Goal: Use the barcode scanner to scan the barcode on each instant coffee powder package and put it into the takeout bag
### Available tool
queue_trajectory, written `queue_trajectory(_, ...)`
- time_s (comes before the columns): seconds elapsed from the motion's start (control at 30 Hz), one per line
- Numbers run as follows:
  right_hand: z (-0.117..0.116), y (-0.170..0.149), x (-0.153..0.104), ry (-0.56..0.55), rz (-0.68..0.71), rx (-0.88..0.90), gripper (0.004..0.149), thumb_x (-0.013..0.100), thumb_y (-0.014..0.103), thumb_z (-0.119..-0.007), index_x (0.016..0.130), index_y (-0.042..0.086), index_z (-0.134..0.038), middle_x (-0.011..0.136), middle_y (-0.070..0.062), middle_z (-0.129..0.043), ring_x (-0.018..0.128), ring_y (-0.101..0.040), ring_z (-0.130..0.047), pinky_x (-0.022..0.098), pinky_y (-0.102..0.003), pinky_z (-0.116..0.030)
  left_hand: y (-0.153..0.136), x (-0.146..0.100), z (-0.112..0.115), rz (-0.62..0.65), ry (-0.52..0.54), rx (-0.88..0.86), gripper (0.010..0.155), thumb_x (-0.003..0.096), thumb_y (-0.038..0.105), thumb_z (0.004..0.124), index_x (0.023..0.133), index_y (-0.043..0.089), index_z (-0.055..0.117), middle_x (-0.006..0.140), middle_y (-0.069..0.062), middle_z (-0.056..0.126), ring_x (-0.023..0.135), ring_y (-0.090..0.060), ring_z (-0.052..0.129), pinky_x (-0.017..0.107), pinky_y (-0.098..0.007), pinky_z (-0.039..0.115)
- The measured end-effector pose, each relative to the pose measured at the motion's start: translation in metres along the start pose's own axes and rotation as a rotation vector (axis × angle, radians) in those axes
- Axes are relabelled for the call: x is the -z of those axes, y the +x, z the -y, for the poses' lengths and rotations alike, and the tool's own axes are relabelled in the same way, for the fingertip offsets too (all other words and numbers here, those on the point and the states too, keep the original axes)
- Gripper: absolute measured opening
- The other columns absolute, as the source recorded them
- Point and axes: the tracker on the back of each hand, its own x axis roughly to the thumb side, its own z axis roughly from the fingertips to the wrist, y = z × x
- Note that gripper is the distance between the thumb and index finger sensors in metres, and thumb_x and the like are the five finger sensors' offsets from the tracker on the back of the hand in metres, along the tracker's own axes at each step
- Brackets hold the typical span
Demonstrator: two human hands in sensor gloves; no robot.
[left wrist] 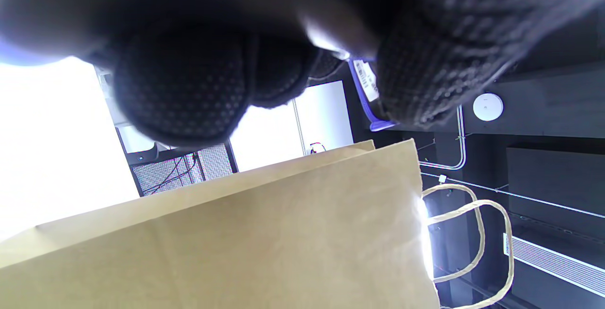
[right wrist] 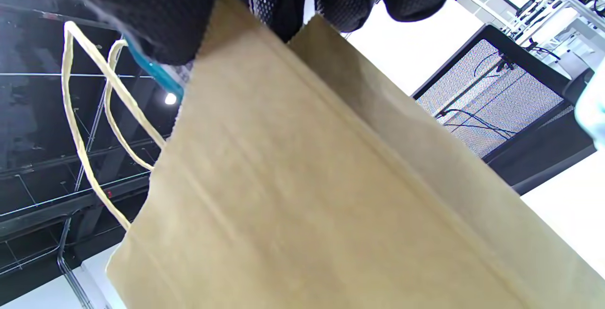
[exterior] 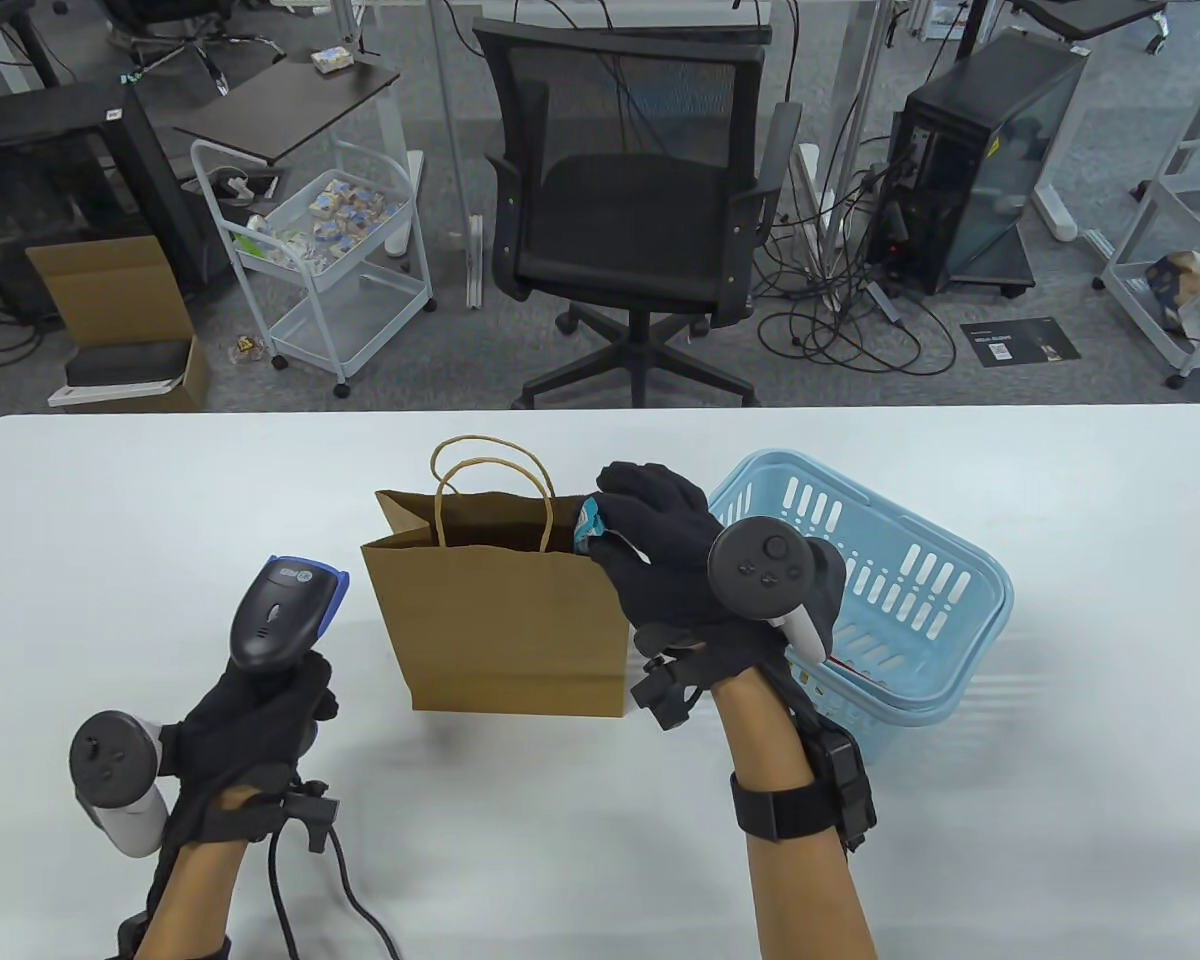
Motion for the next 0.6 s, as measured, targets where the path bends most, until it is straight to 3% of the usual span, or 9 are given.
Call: queue_trajectory(0.6, 0.018, 0.007, -0.006, -0.032, 0.019, 0.026, 0.049, 0.053, 0.046, -0.079, 0.101, 0.035, -0.079, 0.119, -0.011, -0.065, 0.112, -0.043, -0.055, 0.078, -0.062, -0.055, 0.001, 0.000, -0.001, 0.018, 0.003, 0.002, 0.066, 0.0487, 0.054, 0.090, 0.103, 0.023, 0.067, 0.075, 0.000, 0.092, 0.047, -0.026, 0.107, 0.051, -0.050, 0.083)
